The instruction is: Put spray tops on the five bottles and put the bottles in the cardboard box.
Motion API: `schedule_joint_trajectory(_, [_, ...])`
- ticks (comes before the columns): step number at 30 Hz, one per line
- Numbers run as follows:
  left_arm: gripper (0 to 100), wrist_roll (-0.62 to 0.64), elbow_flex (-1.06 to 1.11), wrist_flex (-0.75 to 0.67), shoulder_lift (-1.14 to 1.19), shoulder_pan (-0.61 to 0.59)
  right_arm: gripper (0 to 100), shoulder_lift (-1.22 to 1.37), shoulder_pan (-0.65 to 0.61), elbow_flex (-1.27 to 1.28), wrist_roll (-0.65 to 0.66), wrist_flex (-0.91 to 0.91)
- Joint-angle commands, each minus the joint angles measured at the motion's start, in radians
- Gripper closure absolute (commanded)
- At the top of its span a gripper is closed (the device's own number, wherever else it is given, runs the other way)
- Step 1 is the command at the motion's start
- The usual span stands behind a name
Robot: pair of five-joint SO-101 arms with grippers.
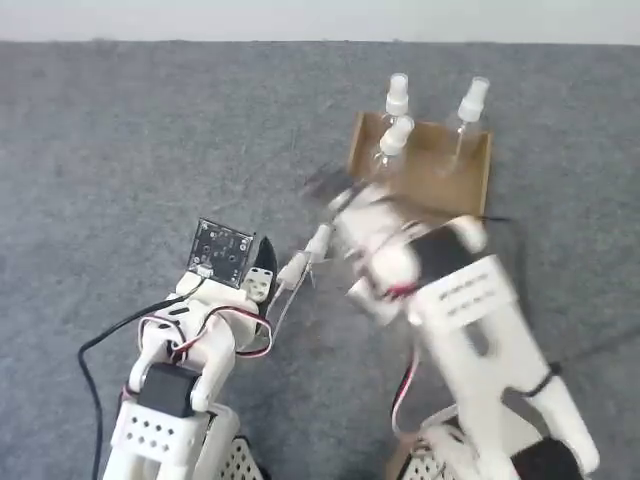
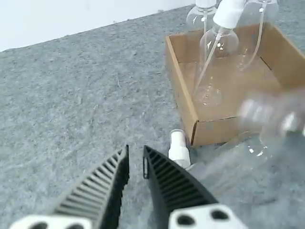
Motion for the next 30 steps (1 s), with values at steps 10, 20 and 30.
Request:
schedule_joint_trajectory(10, [96, -0.097, -0.165, 0.091, 0.135, -0.003, 99.2, 0.005, 0.799, -0.081, 0.425, -0.051])
schedule_joint_trajectory(20, [91, -0.17, -0.547, 0.153, 0.79, -0.003, 99.2, 0.176, 1.0, 0.192, 0.508, -0.466])
schedule_joint_trajectory(30, [86, -0.186, -0.723, 0.075, 1.27, 0.005, 99.2, 0.424, 1.027, 0.183, 0.511, -0.656])
